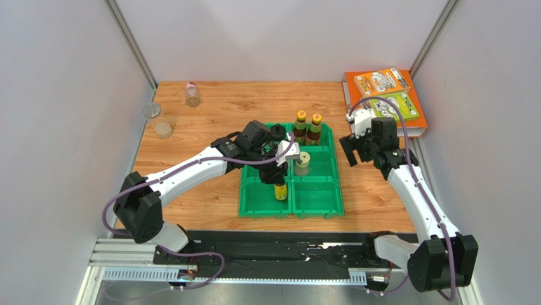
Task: Organize the condiment bottles
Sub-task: Place the bottle in the storage box.
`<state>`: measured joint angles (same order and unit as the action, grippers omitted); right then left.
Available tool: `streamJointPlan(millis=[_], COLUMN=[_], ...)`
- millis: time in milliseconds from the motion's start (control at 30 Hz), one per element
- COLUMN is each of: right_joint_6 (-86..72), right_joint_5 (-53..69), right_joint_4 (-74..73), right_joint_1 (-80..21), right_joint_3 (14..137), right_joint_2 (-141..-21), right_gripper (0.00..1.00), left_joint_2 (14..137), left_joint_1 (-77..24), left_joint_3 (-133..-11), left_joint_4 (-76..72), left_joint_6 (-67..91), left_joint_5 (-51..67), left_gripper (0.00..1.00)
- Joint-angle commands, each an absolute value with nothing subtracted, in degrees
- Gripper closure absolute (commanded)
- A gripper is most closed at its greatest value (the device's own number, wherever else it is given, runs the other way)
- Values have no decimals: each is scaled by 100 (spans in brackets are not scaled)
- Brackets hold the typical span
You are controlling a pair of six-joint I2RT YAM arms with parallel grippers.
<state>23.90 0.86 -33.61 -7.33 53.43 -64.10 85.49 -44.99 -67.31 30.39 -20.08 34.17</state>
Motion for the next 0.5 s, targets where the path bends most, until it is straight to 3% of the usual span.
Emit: streamJointPlan(millis=[0, 167, 233, 367, 467], right_joint_6=[2487, 2505, 2505, 2514, 2522], right_joint_5=[17, 18, 9, 18, 9], right_joint_4=[-3155, -3155, -3155, -3173, -3164], right_joint_1=[-756, -756, -756, -747, -756], right_joint_3=[5528, 5511, 5519, 5511, 5511], right_joint_2=[-6398, -6399, -6390, -6363, -6337], right_gripper=[7, 7, 7, 7, 7], left_joint_2=[8613, 8754, 8798, 8745, 8728], left_joint_1=[-4631, -4702, -4711, -4720, -4711], left_joint_3=[-6732, -6680, -6671, -6592, -6680], left_joint_4=[2285, 2259, 2302, 2320, 2522], left_joint_6=[-1889, -1995, -2091, -2215, -2399], left_joint_5=[3393, 3357, 3410, 3410, 3489], left_gripper=[100, 100, 85, 83, 70])
